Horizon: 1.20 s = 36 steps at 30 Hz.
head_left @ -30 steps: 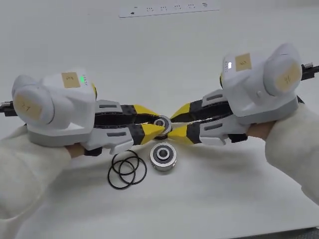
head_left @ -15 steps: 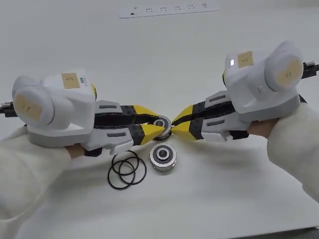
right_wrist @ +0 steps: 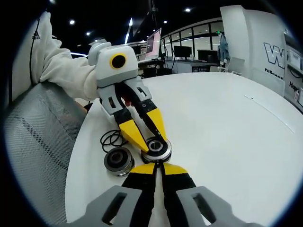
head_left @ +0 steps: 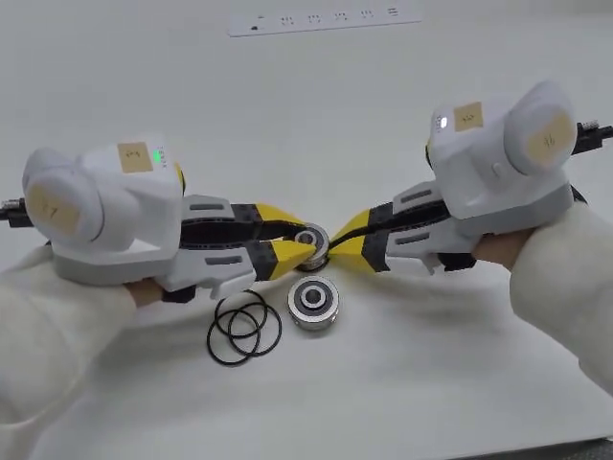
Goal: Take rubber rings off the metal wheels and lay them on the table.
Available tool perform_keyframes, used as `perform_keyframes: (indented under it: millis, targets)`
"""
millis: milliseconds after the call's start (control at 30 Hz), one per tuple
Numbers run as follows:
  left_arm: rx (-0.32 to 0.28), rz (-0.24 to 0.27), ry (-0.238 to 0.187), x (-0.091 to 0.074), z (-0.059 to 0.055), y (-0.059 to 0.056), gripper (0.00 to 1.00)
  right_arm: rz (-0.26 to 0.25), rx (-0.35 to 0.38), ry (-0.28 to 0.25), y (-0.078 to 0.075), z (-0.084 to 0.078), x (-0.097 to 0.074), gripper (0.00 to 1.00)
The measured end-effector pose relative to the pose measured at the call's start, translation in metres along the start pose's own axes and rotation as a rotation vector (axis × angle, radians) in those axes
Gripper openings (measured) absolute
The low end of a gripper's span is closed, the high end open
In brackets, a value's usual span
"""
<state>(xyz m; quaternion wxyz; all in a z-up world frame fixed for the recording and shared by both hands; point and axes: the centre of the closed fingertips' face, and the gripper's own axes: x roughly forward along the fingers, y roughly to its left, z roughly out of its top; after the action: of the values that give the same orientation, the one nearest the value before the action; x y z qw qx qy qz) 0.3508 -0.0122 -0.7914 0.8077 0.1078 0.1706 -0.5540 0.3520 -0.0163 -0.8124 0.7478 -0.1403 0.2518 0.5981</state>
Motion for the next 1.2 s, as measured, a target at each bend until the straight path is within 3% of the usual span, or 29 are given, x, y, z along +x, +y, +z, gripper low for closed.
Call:
perform_keyframes:
  millis: [300,567,633,733,833,1200]
  targets:
    - [0.002,-0.002,0.002,0.000,0.000,0.000,0.13,-0.014,-0.025,0.016,-0.002,0.000,-0.001,0.00]
    - [0.002,-0.003,0.003,0.000,0.000,0.000,0.13,-0.013,0.031,0.012,-0.001,0.000,-0.002,0.01]
    - [0.001,-0.003,0.003,0.000,0.000,0.000,0.13,0.023,0.056,0.006,0.006,0.001,-0.002,0.05]
    - [0.000,-0.003,0.000,0.000,0.000,0.001,0.13,0.005,0.075,-0.012,0.005,0.004,0.000,0.18]
    - [-0.001,-0.004,-0.001,0.000,0.000,0.001,0.13,-0.004,0.071,-0.017,0.005,0.005,0.001,0.24]
    - [-0.010,-0.003,-0.004,0.001,0.000,0.001,0.13,-0.005,0.053,-0.018,0.008,0.003,0.004,0.19]
